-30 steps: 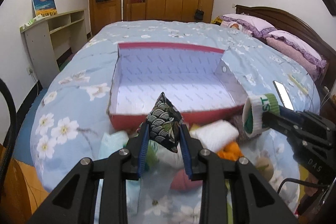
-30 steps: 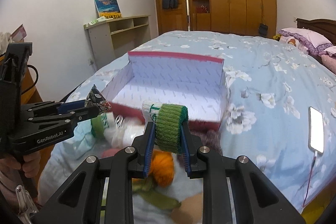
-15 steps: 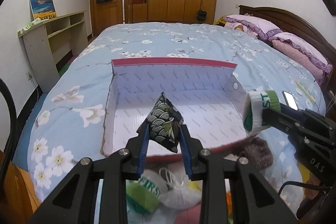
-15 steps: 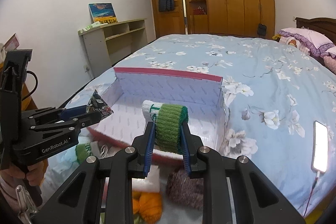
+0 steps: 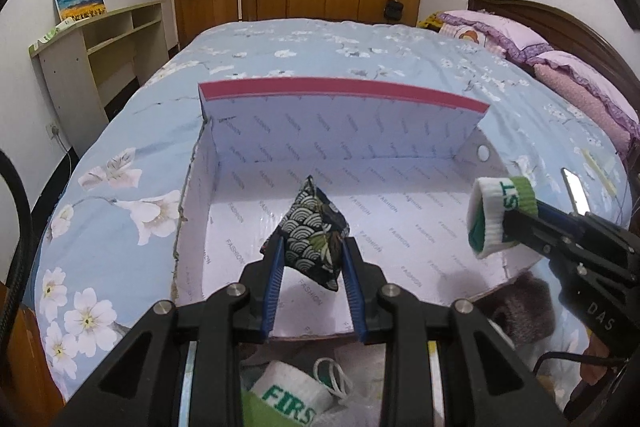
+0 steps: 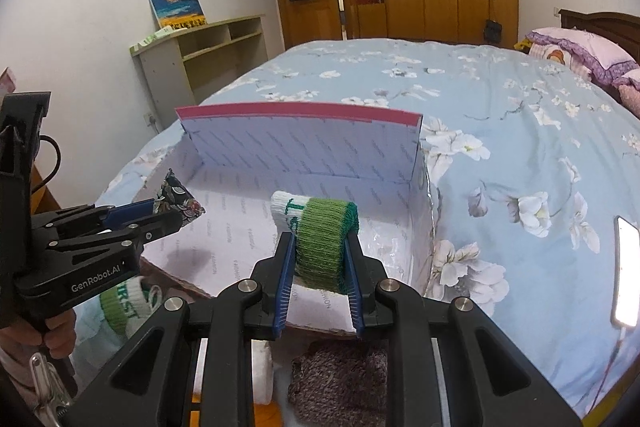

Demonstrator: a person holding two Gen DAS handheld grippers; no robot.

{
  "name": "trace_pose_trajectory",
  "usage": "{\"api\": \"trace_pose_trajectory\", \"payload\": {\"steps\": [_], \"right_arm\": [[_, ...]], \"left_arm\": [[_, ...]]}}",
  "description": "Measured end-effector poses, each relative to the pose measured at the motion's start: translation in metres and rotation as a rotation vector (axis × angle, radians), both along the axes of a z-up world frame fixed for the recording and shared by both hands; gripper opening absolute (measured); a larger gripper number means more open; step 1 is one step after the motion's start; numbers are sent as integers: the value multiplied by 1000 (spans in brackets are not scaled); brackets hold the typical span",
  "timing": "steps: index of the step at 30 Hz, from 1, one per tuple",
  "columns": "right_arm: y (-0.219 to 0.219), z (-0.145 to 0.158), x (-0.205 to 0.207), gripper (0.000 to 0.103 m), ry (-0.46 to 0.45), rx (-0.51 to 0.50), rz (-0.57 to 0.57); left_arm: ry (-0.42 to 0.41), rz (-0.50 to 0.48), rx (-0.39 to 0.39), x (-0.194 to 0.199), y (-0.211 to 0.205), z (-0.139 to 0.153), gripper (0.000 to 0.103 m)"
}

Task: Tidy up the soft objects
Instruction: 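Carry the pouch and the FIRST sock into the box with both tools, then open the left tool to drop the pouch while the right tool releases the sock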

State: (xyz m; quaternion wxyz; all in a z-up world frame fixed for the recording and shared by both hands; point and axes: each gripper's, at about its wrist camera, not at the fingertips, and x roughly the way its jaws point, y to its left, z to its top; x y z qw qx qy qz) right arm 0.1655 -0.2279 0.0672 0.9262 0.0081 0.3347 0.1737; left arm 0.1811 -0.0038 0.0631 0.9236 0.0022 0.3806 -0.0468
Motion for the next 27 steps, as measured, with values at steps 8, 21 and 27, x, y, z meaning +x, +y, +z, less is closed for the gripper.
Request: {"api": "trace_pose_trajectory", "payload": {"steps": [8,21,27], "right_arm": [[0,-15,9,25,35,-15,-9],[-4,-33,17,25,85,-17,-23],[-4,-35,17,25,91,-12,-25]], "left_arm": [[37,9,1,9,1,-17,30],[71,9,-4,13,1,-31,31],[74,16,1,15,-1,-31,31]]}}
